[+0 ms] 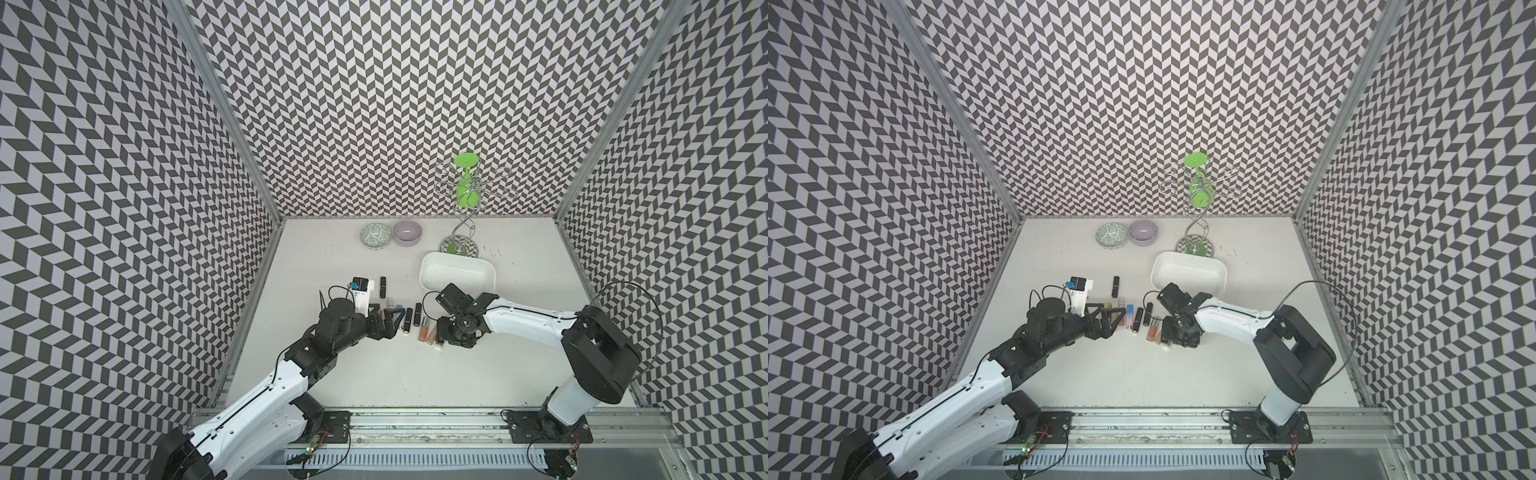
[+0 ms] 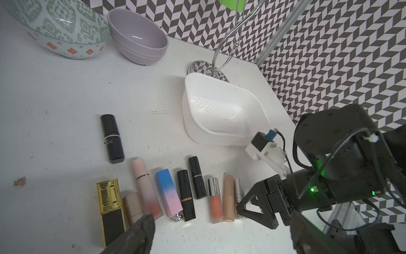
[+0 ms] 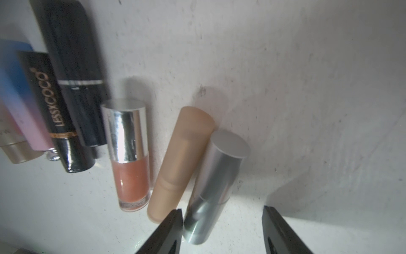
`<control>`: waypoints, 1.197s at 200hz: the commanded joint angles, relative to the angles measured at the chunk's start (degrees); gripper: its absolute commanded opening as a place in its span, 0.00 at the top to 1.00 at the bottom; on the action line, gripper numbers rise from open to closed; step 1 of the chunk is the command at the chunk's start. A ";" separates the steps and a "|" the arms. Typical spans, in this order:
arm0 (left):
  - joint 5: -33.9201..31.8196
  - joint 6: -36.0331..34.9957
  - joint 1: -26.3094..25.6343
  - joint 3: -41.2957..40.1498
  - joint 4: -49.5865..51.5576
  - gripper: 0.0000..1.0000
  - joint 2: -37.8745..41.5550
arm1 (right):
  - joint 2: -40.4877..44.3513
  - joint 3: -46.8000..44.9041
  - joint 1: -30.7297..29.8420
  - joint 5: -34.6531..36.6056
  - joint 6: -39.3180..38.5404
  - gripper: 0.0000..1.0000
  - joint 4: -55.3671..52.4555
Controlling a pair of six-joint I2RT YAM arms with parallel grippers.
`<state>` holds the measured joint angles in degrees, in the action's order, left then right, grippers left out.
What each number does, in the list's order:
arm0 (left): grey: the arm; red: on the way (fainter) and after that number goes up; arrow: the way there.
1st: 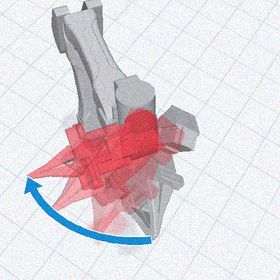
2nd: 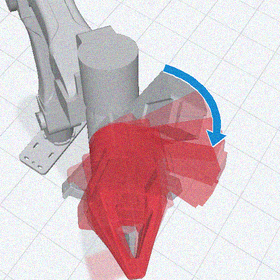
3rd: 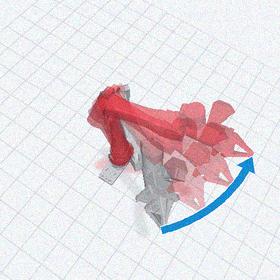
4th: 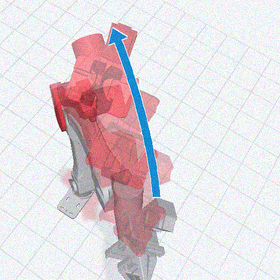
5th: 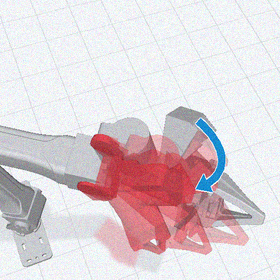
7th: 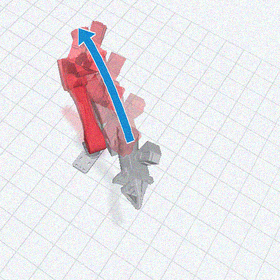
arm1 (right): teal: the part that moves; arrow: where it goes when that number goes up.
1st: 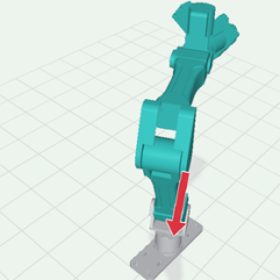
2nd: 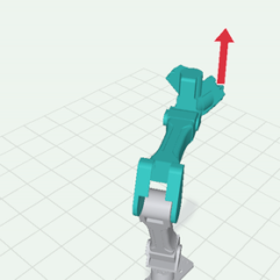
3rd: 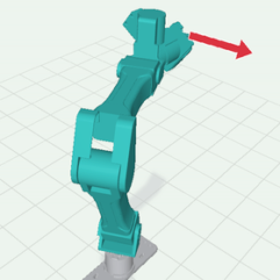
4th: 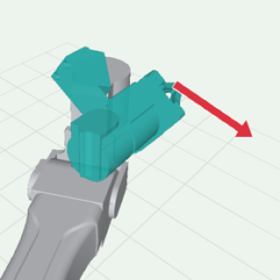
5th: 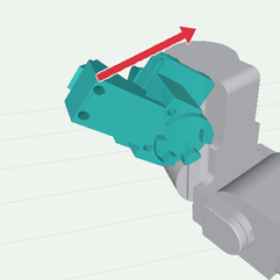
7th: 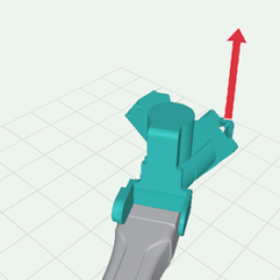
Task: Put the lipstick into the storage box
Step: Pick up the lipstick at the center of the board.
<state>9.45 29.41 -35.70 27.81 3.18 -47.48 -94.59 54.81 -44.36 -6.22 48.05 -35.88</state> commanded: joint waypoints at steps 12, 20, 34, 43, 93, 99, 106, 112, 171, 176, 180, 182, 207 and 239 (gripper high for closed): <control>-0.61 -0.83 0.11 -0.73 0.59 0.01 1.00 | -0.76 1.00 -0.79 1.37 0.11 0.41 -0.28; -0.65 -0.73 0.10 -0.83 0.49 0.01 1.05 | -0.82 1.00 -0.87 1.43 0.07 0.42 -0.28; -0.59 -0.58 0.06 -1.01 0.49 0.01 1.10 | -0.82 1.01 -0.99 1.45 -0.06 0.43 -0.35; -0.65 -0.40 0.06 -1.10 0.51 0.01 1.16 | -0.82 1.00 -1.08 1.49 -0.14 0.44 -0.35; -0.70 -0.05 0.09 -1.17 0.51 0.01 1.26 | -1.40 1.05 -1.52 1.90 -0.81 0.50 -0.49; -0.71 0.05 0.03 -1.25 0.45 0.01 1.26 | -1.54 1.09 -1.56 2.18 -0.94 0.52 -0.61; -0.71 0.11 0.06 -1.21 0.47 0.01 1.25 | -1.72 1.09 -1.61 2.50 -1.14 0.53 -0.74; -0.76 0.20 0.08 -1.18 0.51 0.01 1.25 | -1.82 1.09 -1.61 2.82 -1.27 0.53 -0.91; -1.16 0.78 0.16 -1.35 0.51 0.01 1.17 | -2.97 0.74 -1.87 4.74 -2.77 0.63 -1.39; -1.11 0.82 0.18 -1.27 0.50 0.01 1.12 | -2.89 0.82 -1.83 4.95 -2.83 0.64 -1.50; -1.16 0.83 0.19 -1.20 0.47 0.01 1.10 | -2.89 0.87 -1.87 5.02 -2.92 0.65 -1.55; -1.18 0.89 0.19 -1.21 0.50 0.01 1.13 | -2.93 0.89 -1.87 5.02 -2.95 0.65 -1.56; -1.28 1.17 0.15 -1.25 0.09 0.01 0.78 | -2.56 1.00 -1.83 5.37 -3.45 0.69 -1.76; -0.93 1.67 0.18 -1.01 -0.62 0.01 -0.15 | -1.40 1.00 -1.87 6.07 -4.08 0.78 -1.82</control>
<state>8.67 30.61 -35.70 26.87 3.31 -47.13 -96.16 55.24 -45.95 -2.26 45.01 -37.10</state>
